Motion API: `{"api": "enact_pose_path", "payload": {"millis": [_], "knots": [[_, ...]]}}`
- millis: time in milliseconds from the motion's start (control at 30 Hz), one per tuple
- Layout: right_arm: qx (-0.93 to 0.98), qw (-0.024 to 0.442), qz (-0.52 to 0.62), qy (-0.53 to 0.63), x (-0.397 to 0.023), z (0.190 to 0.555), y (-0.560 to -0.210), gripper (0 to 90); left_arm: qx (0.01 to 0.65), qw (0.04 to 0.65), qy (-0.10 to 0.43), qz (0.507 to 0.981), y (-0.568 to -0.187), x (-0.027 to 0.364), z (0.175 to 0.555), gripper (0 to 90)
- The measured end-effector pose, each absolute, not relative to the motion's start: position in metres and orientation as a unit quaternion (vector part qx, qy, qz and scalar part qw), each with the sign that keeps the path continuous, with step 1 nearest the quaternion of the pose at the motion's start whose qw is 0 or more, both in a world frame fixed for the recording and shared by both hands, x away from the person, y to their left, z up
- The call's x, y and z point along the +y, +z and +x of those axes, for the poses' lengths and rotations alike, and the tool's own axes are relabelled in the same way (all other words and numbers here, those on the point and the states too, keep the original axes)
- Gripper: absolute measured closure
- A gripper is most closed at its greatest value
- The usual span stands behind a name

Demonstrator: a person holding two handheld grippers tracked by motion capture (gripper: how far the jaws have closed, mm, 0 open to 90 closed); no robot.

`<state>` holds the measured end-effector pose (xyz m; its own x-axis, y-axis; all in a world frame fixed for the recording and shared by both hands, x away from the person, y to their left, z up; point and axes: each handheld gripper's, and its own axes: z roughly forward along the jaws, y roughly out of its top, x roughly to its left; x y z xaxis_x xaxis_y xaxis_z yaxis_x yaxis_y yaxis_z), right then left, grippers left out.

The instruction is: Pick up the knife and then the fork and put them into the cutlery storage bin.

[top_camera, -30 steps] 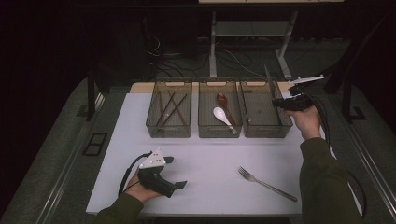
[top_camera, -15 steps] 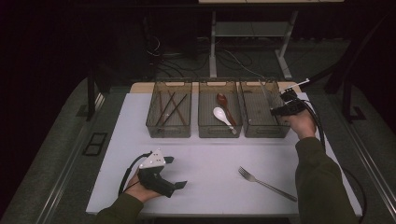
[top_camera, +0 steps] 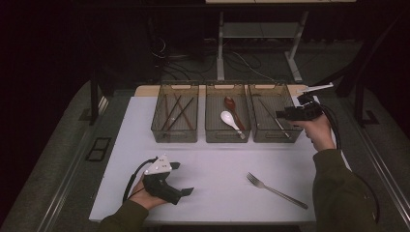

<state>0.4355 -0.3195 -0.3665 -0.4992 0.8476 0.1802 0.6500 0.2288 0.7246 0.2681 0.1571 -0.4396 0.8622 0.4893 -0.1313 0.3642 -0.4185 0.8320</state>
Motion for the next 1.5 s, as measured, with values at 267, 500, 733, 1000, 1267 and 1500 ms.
{"api": "enact_pose_path", "payload": {"millis": [267,500,733,1000,1267,1500], "knots": [[0.754,0.136,0.455,0.454,-0.330,0.401,-0.357,37.0,0.255,0.473,0.067,0.841,-0.440,0.157,0.269,0.0],[0.758,0.144,0.430,0.469,-0.332,0.371,-0.358,29.4,0.254,0.472,0.067,0.842,-0.440,0.157,0.268,0.0],[0.765,0.147,0.416,0.469,-0.332,0.349,-0.369,19.7,0.253,0.472,0.066,0.842,-0.440,0.157,0.268,0.0],[0.776,0.141,0.399,0.468,-0.327,0.329,-0.381,12.3,0.254,0.472,0.065,0.841,-0.440,0.157,0.267,0.0],[0.787,0.138,0.395,0.453,-0.323,0.315,-0.393,12.4,0.252,0.472,0.069,0.842,-0.439,0.157,0.266,0.0],[0.795,0.137,0.388,0.447,-0.322,0.299,-0.397,12.4,0.252,0.470,0.069,0.843,-0.439,0.157,0.267,0.0]]}}
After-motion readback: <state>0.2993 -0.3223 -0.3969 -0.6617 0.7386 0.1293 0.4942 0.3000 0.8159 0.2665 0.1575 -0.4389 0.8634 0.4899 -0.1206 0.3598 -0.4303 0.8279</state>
